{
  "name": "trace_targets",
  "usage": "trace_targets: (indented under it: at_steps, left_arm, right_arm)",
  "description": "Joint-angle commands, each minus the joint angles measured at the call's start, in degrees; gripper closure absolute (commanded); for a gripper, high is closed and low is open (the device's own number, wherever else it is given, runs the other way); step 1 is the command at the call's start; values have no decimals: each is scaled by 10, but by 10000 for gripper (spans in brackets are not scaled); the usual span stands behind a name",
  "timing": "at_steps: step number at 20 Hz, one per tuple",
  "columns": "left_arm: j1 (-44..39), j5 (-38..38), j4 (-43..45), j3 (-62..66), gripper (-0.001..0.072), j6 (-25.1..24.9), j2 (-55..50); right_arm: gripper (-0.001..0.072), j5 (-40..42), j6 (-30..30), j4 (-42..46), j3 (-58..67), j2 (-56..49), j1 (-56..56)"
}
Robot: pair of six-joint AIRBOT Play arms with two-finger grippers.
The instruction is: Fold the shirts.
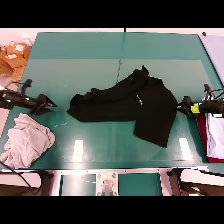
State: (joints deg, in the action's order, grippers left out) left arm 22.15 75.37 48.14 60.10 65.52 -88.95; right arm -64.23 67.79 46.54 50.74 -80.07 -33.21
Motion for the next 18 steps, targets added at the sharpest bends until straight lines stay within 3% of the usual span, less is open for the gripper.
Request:
trace_targets:
  at_steps: [1,3,9,14,15,16,18]
  left_arm:
    - [-73,-111,-23,-62,183,-32,0]
    - [-123,-155,-10,-68,183,-37,-2]
    - [-168,-177,-1,-68,184,-41,-2]
    - [-170,-95,71,-31,185,-31,-1]
    - [-170,-99,77,-28,352,-28,-1]
    - [-171,-108,76,-30,571,-31,-2]
    - [-172,-116,74,-33,557,-31,-2]
  right_arm:
    - [691,-14,-8,-1,9,4,-4]
    - [691,-13,-14,0,9,4,0]
    - [691,-12,-23,0,9,4,0]
    - [692,-12,-23,0,9,4,0]
    - [692,-9,-23,-1,9,3,0]
    - [691,-8,-23,0,9,3,0]
    - [691,-8,-23,-1,9,3,0]
